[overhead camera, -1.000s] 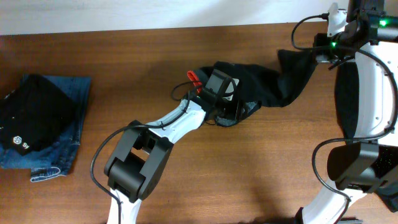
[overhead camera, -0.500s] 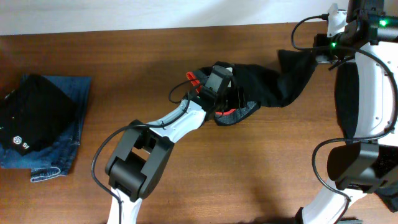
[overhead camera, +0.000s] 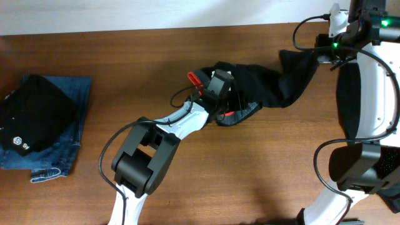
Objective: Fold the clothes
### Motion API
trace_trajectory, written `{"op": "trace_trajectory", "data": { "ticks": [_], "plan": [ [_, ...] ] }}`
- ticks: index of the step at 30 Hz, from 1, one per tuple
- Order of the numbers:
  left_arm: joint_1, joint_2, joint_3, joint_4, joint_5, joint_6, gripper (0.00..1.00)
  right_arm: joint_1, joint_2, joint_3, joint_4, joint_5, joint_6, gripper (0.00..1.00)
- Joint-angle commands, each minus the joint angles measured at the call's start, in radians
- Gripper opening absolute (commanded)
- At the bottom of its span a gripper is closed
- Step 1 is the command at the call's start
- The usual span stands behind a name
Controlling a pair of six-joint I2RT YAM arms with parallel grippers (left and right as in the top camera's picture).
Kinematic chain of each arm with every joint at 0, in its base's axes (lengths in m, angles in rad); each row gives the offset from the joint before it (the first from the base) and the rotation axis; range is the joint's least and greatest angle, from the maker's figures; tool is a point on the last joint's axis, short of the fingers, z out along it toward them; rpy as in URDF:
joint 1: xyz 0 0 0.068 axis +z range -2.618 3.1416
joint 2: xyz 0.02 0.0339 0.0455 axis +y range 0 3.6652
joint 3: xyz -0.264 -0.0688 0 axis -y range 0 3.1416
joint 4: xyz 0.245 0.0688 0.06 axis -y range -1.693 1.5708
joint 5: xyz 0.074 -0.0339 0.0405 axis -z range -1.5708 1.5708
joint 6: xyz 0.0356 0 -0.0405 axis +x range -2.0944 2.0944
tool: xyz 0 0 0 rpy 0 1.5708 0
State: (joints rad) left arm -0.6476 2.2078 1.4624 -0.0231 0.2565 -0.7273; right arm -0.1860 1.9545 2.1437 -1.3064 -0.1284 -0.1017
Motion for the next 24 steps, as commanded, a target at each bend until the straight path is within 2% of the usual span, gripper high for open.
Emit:
{"op": "trace_trajectory", "data": {
  "ticks": [1,4,6,7,16,24],
  "plan": [
    [0.003,0.018,0.0,0.024,0.001,-0.002,0.52,0.01,-0.003,0.0,0.0,0.005,0.001,0.04],
    [0.003,0.018,0.0,0.024,0.001,-0.002,0.3,0.01,-0.003,0.0,0.0,0.005,0.001,0.04],
    [0.003,0.018,0.0,0.024,0.001,-0.002,0.06,0.01,-0.003,0.0,0.0,0.005,0.001,0.04],
    [0.006,0.017,0.0,0.024,0.002,-0.001,0.01,0.01,-0.003,0.0,0.0,0.005,0.001,0.04],
    [0.1,-0.055,0.0,-0.011,0.069,0.109,0.01,0.01,-0.002,0.0,0.0,0.005,0.001,0.04],
    [0.246,-0.328,0.001,-0.175,0.016,0.351,0.01,0.009,-0.002,0.0,0.0,0.01,0.0,0.04]
  ]
}}
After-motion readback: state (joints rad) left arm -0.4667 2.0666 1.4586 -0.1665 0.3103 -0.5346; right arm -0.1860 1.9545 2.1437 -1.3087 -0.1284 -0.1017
